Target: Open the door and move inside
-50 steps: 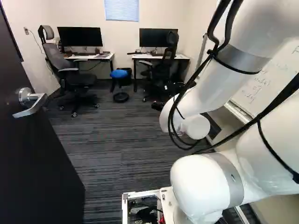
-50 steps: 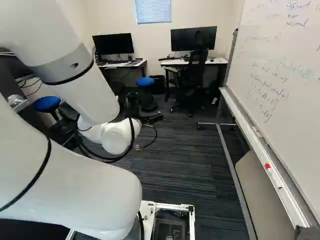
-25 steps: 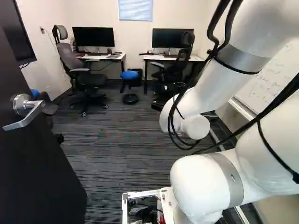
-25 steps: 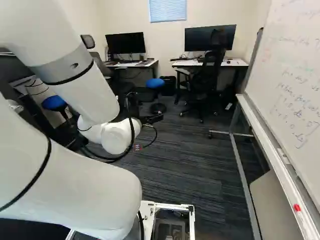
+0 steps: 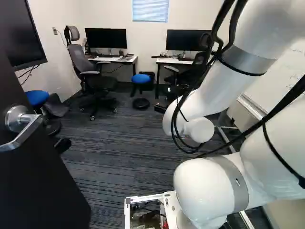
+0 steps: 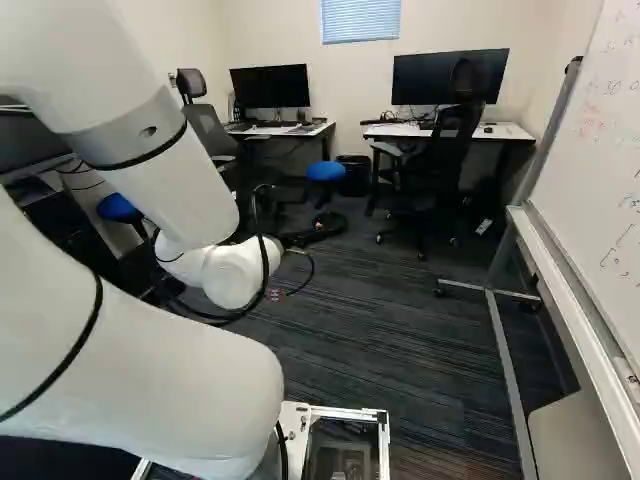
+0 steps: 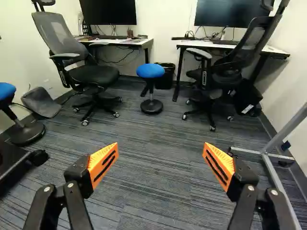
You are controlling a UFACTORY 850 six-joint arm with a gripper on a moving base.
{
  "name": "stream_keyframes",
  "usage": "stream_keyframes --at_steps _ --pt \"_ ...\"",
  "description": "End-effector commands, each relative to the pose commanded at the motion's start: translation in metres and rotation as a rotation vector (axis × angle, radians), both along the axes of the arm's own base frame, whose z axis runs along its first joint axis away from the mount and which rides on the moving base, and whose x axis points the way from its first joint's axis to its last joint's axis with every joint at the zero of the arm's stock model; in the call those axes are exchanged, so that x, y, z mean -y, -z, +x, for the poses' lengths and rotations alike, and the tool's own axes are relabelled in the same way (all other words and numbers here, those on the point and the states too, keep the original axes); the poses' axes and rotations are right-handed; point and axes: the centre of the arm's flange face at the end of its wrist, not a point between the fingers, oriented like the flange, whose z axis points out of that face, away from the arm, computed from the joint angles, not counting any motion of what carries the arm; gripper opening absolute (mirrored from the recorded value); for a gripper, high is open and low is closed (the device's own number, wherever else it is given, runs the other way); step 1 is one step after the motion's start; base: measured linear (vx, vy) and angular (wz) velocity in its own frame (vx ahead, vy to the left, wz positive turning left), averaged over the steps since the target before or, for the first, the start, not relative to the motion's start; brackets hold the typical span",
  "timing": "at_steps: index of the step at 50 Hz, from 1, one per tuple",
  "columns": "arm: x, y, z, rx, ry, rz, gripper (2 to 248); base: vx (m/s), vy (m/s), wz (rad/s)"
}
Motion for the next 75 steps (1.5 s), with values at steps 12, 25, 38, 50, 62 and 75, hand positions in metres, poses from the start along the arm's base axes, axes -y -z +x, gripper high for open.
stream_keyframes --at_steps 12,25,38,50,62,75 --pt "0.0000 0.0000 0.0000 0.000 0.000 0.000 247 0.245 0.007 0.012" --pt "0.0000 0.0000 0.0000 0.000 0.000 0.000 247 0.252 0.007 0.012" --pt "0.0000 0.0000 0.0000 0.000 0.000 0.000 247 0.262 0.010 0.009" --pt "0.0000 0.0000 0.0000 0.000 0.000 0.000 247 0.266 0.008 0.005" --pt "0.0000 0.0000 0.0000 0.000 0.000 0.000 247 0.256 0.006 -0.005" --pt "0.0000 0.0000 0.0000 0.000 0.000 0.000 247 0.268 0.011 -0.005"
